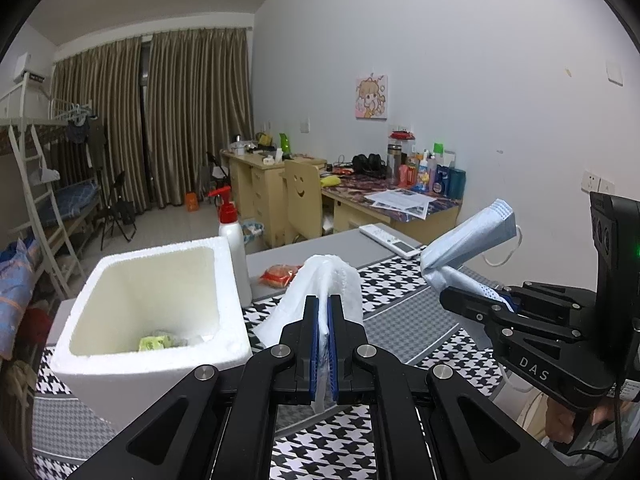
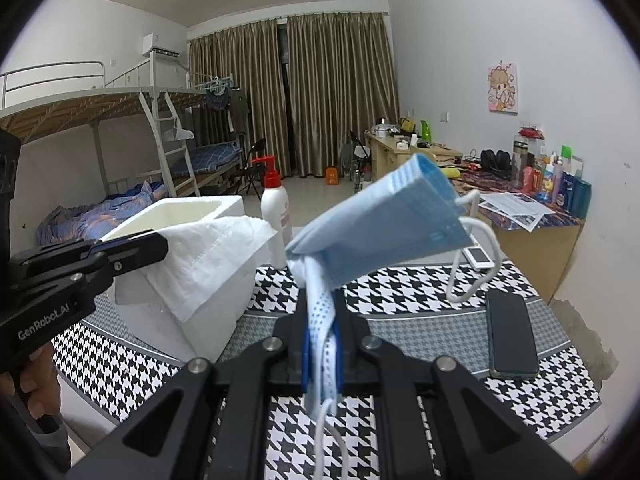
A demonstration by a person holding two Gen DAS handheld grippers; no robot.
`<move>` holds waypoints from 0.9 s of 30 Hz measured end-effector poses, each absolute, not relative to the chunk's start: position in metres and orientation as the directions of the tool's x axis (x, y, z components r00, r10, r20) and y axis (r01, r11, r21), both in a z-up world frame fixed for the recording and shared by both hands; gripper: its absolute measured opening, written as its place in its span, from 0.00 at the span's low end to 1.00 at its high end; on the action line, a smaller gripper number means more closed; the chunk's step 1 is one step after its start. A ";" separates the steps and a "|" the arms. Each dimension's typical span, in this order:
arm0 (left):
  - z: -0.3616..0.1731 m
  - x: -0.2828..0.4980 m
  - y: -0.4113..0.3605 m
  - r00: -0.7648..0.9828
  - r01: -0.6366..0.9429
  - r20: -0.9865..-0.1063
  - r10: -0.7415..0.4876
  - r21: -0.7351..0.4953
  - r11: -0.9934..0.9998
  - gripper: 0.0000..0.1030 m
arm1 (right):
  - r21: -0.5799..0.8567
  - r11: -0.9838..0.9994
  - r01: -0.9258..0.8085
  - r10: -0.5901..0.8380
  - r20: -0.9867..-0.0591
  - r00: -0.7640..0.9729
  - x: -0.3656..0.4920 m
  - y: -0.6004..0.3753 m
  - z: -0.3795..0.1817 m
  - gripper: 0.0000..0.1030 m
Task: Organize soft objects
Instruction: 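Lift the tissue and mask with both grippers toward the foam box, then lower the white tissue into the foam box and open the left gripper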
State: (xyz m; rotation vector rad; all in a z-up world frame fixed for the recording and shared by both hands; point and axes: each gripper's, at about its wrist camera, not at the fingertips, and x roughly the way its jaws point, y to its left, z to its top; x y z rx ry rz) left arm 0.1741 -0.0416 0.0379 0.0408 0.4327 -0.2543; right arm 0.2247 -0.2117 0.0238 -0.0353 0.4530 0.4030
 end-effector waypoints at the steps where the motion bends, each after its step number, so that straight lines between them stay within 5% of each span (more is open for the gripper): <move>1: 0.039 0.175 -0.042 0.878 0.251 -0.419 -0.234 -0.013 0.968 0.04 | 0.056 0.920 -0.388 0.373 -0.430 0.822 0.225 -0.212 0.024 0.12; 27: 0.067 0.188 -0.031 0.912 0.222 -0.356 -0.204 0.009 0.975 0.04 | 0.061 0.903 -0.425 0.417 -0.365 0.832 0.234 -0.202 0.049 0.12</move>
